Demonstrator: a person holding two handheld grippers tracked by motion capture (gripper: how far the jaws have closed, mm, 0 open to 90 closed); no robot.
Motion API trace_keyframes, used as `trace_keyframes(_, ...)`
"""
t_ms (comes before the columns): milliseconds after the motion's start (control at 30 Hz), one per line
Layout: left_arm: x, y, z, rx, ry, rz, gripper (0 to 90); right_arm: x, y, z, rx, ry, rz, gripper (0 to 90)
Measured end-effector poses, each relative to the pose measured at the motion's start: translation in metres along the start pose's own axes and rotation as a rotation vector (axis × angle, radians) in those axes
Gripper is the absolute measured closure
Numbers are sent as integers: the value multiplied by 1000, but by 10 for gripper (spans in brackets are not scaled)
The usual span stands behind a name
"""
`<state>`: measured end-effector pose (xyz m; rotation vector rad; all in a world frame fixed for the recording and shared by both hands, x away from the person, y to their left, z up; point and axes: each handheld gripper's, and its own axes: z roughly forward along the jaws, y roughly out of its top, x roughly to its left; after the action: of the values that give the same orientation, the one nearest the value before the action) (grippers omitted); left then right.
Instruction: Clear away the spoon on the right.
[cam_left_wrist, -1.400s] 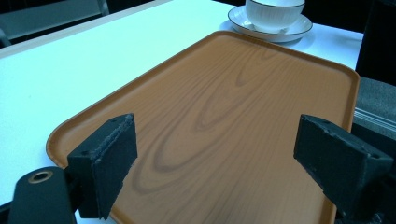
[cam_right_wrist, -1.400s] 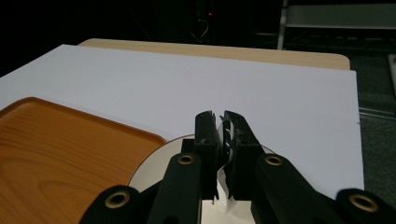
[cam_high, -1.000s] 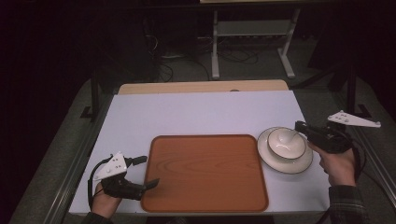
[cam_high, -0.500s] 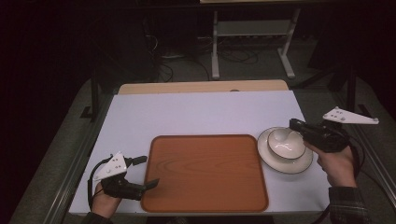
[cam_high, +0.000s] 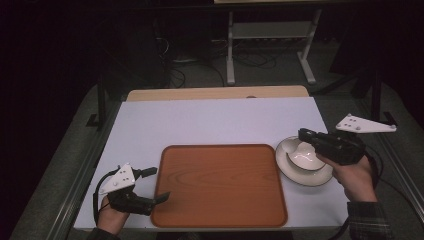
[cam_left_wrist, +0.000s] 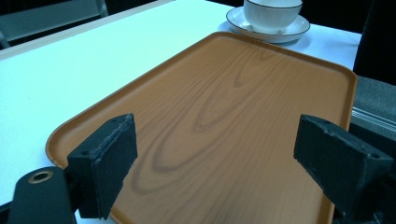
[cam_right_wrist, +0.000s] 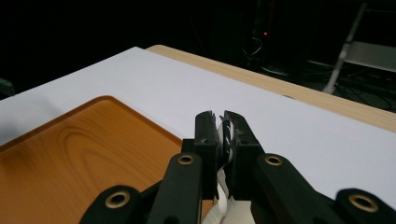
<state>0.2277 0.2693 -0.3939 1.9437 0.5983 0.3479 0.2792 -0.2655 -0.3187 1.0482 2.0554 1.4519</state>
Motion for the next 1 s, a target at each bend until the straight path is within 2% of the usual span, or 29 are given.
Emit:
trace_keyframes(133,0,0,0,-1,-2,2,128,10,2,7,16,37,-20,838)
trace_keyframes(167,0,0,0,0,-1,2,128,16,3,10,27,59,-32,838)
trace_keyframes(200,0,0,0,-1,-1,3,128,16,3,10,27,59,-32,838)
trace_keyframes(233,-1,1,0,-1,-2,4,128,21,3,15,38,80,-45,838)
trace_keyframes(267,-1,1,0,-1,-3,6,128,21,3,15,38,80,-45,838)
trace_keyframes(433,-1,0,0,-1,-5,4,128,36,1,26,93,131,-81,838)
trace_keyframes(467,-1,0,0,-1,-5,4,128,36,1,26,93,131,-81,838)
trace_keyframes(633,-1,1,0,-2,-8,5,128,46,-7,39,160,172,-100,838)
trace_keyframes(667,-1,1,0,-2,-8,5,128,46,-7,39,160,172,-100,838)
trace_keyframes(900,-1,1,0,-4,-9,5,128,54,-16,53,250,210,-130,838)
trace_keyframes(1000,-1,1,0,-5,-9,6,128,55,-18,55,261,216,-128,838)
